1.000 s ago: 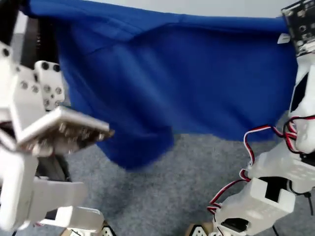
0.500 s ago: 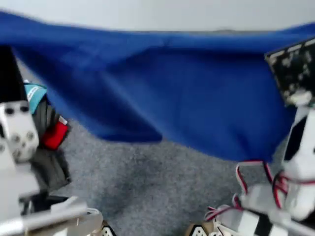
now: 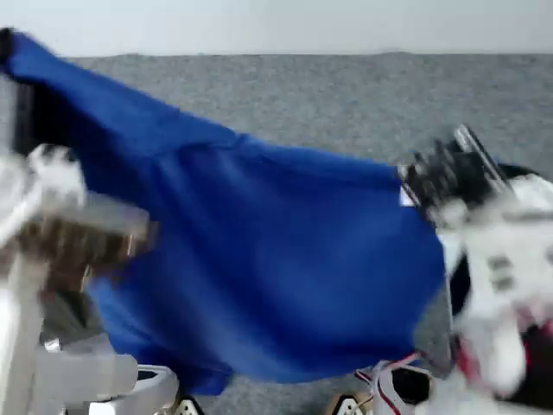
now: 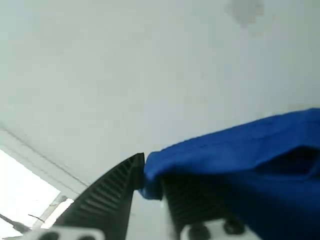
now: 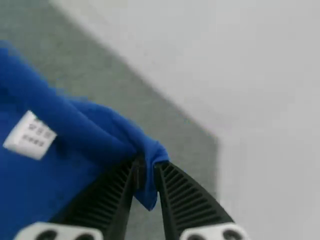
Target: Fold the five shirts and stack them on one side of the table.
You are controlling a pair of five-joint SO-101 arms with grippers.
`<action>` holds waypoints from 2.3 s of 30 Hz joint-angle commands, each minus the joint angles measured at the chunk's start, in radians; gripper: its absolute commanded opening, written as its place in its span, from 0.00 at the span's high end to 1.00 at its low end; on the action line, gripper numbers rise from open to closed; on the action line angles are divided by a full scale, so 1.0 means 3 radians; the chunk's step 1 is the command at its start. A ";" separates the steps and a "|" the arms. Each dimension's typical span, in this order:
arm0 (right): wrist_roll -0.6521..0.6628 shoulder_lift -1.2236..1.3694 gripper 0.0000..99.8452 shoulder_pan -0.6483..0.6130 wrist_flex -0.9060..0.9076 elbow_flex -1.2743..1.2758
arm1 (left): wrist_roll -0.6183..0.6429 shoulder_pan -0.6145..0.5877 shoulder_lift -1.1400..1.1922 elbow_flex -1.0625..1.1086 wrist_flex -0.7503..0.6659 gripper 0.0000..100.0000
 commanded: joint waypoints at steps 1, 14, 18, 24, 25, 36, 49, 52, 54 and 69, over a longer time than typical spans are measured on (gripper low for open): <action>0.0000 0.0038 0.99 -0.0207 -0.0253 0.0895 | 0.0031 0.0077 0.0041 0.1102 0.0056 0.99; 0.0000 0.1317 0.99 -0.0366 -0.2662 0.2496 | 0.0020 0.0210 0.0041 0.5076 -0.2660 0.99; 0.0000 0.1808 0.99 -0.0366 -0.3128 0.2148 | 0.0036 0.0199 0.0128 0.5378 -0.3248 0.99; 0.0000 0.2677 0.99 -0.0330 -0.3598 0.1217 | 0.0215 -0.0072 0.0762 0.5056 -0.3933 0.99; 0.0000 0.2831 0.99 -0.0325 -0.3659 0.1018 | 0.0271 -0.0113 0.0905 0.4933 -0.3964 0.99; 0.0005 0.4682 0.99 -0.0366 -0.3716 -0.0987 | 0.0307 -0.0184 0.2148 0.3833 -0.3964 0.99; -0.0276 0.5025 0.90 -0.0407 -0.2652 -0.1816 | 0.0317 -0.0184 0.2204 0.3757 -0.3795 0.99; -0.0276 0.5005 0.87 -0.0412 -0.2427 -0.1821 | 0.0317 -0.0174 0.2189 0.3757 -0.3780 0.99; -0.0281 0.4999 0.84 -0.0401 -0.2212 -0.1826 | 0.0317 -0.0174 0.2128 0.3757 -0.3662 0.99; -0.0205 0.5260 0.83 -0.0591 -0.1670 -0.2056 | 0.0317 -0.0225 0.1545 0.3772 -0.2158 0.99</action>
